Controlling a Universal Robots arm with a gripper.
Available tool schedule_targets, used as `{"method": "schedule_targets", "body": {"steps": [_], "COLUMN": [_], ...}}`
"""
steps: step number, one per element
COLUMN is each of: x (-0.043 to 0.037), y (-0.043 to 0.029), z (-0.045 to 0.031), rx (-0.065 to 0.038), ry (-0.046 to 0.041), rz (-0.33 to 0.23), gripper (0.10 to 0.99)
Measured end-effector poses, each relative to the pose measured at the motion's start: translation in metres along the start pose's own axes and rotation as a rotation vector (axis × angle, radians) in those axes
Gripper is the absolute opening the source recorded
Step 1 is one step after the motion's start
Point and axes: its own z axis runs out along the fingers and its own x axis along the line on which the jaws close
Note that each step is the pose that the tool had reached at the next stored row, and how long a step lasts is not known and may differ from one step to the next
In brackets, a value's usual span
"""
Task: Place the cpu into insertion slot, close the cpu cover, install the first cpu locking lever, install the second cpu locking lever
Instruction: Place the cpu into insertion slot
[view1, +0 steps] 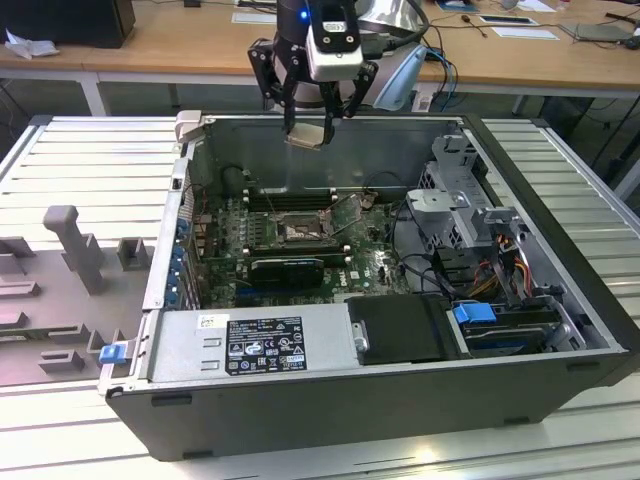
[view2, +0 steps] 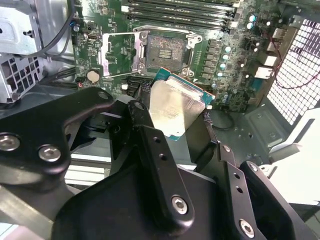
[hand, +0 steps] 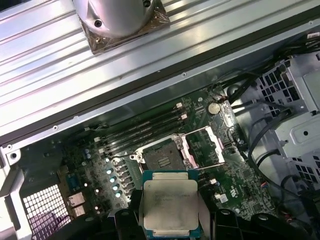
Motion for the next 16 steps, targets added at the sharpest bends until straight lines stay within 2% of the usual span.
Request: {"method": "schedule_targets", "body": {"steps": [7, 16], "x": [0.0000, 0.0000], "y": [0.0000, -0.0001], "z": [0.0000, 0.0003], "rx": [-0.001, -0.003], "ry": [-0.0046, -0.0165], "rz": [0.051, 0.184], "gripper": [0.529, 0.529]}}
